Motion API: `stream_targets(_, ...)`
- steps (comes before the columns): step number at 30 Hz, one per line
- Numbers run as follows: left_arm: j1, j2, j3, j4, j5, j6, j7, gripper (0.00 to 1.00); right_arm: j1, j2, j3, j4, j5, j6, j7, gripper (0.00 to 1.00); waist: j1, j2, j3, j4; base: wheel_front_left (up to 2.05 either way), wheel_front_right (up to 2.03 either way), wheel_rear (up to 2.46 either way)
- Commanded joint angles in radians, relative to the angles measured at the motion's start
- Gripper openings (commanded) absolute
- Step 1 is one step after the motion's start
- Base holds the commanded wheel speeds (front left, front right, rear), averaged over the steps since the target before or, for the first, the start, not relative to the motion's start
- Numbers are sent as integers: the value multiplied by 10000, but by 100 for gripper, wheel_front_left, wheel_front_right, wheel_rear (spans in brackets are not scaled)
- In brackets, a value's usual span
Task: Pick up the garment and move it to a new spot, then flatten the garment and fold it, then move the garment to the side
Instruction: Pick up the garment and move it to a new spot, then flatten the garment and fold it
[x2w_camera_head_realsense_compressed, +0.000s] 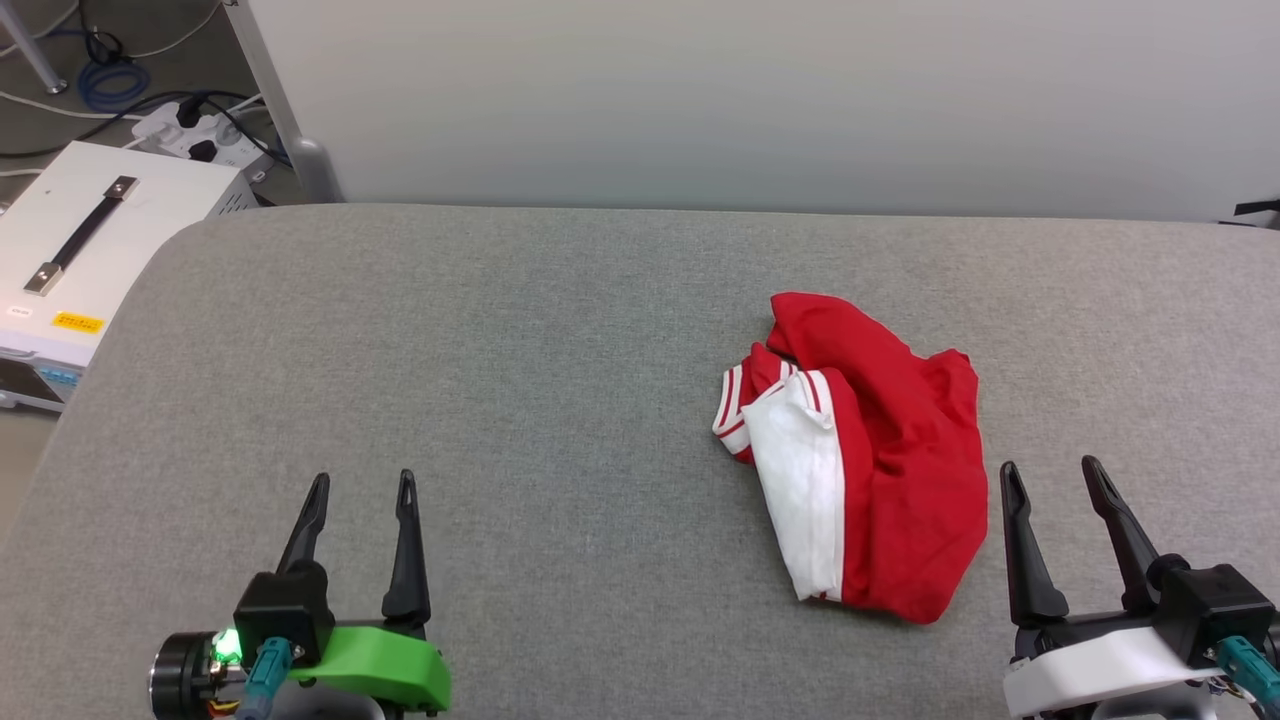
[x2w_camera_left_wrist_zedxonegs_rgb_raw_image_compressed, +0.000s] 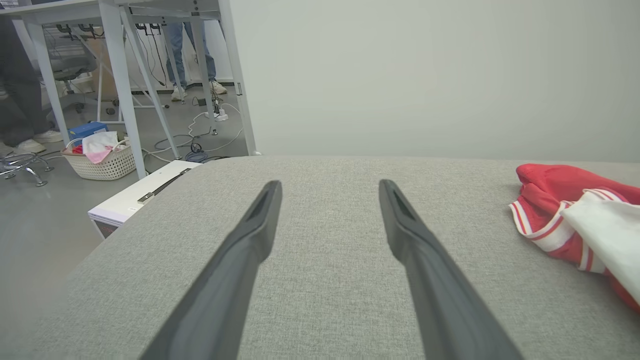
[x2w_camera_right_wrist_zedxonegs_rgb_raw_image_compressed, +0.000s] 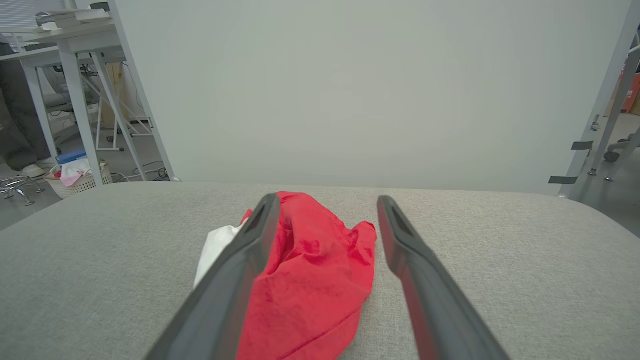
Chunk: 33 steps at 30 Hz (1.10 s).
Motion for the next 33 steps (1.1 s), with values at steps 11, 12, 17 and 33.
stream_targets(11, 313, -623, 813, 88, 652, -701, -57, 100, 222, -20, 47, 151, -72, -7, -59, 100, 1, 0, 10, 100, 0, 0, 0)
stream_targets(12, 321, -658, 867, 102, 693, -750, -57, 100, 224, -20, 55, 163, -68, -7, -59, 100, 1, 0, 12, 102, 0, 0, 0)
stream_targets(17, 331, -779, 1048, 147, 844, -936, -57, 100, 216, -20, 95, 211, -51, -7, -59, 100, 1, 0, 22, 101, 0, 0, 0)
stream_targets(33, -566, -974, 1167, 156, 1193, -1620, -57, 100, 44, -20, 101, 252, -24, -7, -59, 100, 1, 0, 194, 78, 0, 0, 0)
